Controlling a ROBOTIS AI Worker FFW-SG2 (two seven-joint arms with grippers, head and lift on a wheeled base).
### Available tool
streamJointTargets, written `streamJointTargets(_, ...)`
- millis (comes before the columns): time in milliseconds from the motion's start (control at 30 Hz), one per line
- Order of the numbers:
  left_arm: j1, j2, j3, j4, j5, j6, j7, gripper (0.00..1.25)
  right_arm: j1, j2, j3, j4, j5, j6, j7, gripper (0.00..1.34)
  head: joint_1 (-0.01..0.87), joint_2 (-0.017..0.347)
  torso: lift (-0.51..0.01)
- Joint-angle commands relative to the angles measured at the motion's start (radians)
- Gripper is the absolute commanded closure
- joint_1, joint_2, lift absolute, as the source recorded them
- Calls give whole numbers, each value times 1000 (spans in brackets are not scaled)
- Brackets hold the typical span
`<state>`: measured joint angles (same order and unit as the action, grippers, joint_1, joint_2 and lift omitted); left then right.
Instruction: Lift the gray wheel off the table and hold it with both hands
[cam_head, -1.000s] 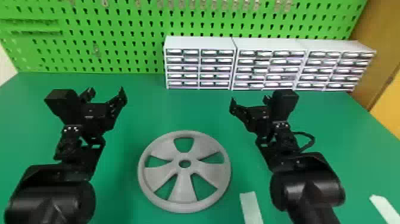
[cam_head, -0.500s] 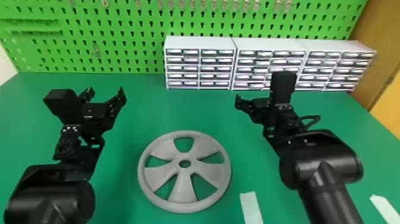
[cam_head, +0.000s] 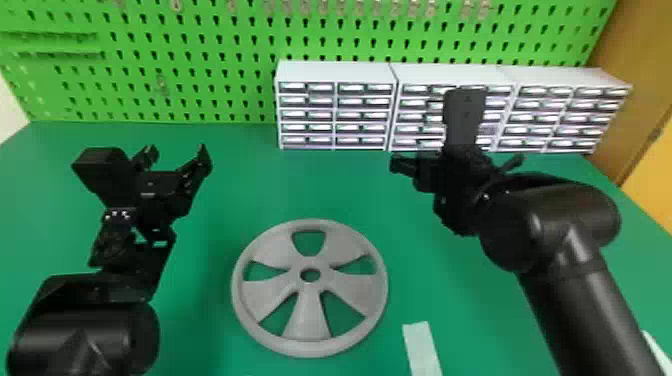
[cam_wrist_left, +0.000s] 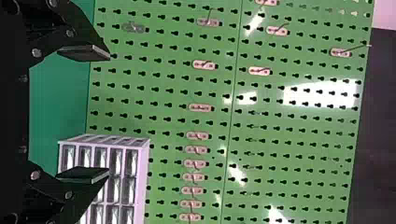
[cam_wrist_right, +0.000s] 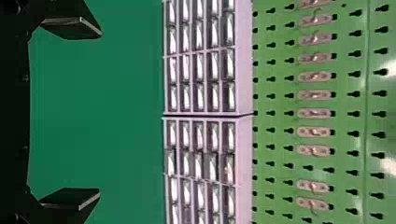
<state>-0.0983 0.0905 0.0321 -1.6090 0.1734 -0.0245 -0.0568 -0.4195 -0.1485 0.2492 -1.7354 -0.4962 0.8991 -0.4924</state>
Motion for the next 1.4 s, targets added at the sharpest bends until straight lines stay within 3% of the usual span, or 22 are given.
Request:
streamJointTargets(0,-1,0,2,0,0,0,0,386,-47,-37,64,4,-143,58,-71,111,711,15,-98)
streamJointTargets(100,-1,0,5,0,-3,0,0,386,-81,-60,114,34,-248,78,-133,113,711,15,-98)
streamJointTargets(233,0,0,8,0,0,0,0,386,-120,-86,162,96,-380,87,-164,108,711,15,-98)
streamJointTargets(400,2,2,8,0,-5,0,0,387,-162,-117,254,139,-410,63,-164,111,711,15,-98)
streamJointTargets(567,2,2,11,0,-6,0,0,386,-176,-129,285,180,-469,27,-164,108,711,15,-98)
streamJointTargets(700,2,2,14,0,-6,0,0,386,-222,-141,291,244,-590,66,-164,107,711,15,-98)
streamJointTargets(900,3,2,15,0,-6,-6,0,387,-269,-148,308,297,-645,107,-166,98,711,15,-98)
streamJointTargets(1033,5,2,19,0,-6,-12,0,386,-300,-158,367,321,-671,121,-181,98,711,15,-98)
streamJointTargets(1133,6,2,22,0,-6,-14,0,387,-326,-169,410,386,-791,129,-189,102,711,15,-98)
streamJointTargets(1267,5,2,20,0,-8,-15,0,386,-352,-178,447,413,-818,153,-189,108,711,15,-98)
streamJointTargets(1367,5,2,22,0,-8,-15,0,387,-372,-186,463,456,-895,161,-189,110,711,15,-98)
